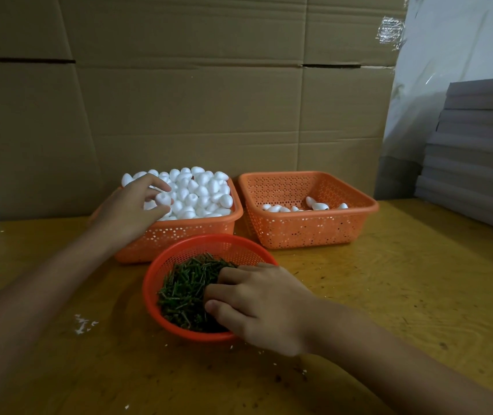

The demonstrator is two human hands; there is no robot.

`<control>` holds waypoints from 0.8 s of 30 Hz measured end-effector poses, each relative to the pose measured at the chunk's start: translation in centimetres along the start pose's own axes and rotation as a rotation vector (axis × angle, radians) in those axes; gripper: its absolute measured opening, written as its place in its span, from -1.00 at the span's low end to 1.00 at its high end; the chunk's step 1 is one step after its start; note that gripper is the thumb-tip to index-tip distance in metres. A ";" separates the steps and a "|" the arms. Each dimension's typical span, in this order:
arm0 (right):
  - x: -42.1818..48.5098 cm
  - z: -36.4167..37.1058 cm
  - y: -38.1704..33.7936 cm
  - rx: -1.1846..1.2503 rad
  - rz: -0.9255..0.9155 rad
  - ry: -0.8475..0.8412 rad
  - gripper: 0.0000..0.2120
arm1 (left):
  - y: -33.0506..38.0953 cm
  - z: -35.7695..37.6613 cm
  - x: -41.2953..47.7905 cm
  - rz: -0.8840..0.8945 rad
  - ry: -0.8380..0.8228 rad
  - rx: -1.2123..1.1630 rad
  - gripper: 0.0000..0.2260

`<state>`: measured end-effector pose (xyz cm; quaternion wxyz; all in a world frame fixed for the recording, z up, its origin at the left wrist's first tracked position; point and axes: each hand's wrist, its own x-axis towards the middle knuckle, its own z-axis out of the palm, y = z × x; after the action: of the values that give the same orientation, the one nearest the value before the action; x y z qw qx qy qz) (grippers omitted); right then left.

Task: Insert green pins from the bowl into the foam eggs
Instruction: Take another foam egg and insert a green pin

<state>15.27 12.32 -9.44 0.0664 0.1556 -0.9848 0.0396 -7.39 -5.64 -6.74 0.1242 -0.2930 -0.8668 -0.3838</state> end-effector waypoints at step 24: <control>-0.1 -0.3 -0.2 -0.058 0.003 -0.041 -0.64 | 4.8 1.4 -7.3 0.080 0.261 -0.391 -0.70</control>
<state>15.49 12.19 -9.15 0.0506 0.1528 -0.9869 0.0080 1.37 -5.02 -8.04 0.1911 -0.2934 -0.7404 -0.5738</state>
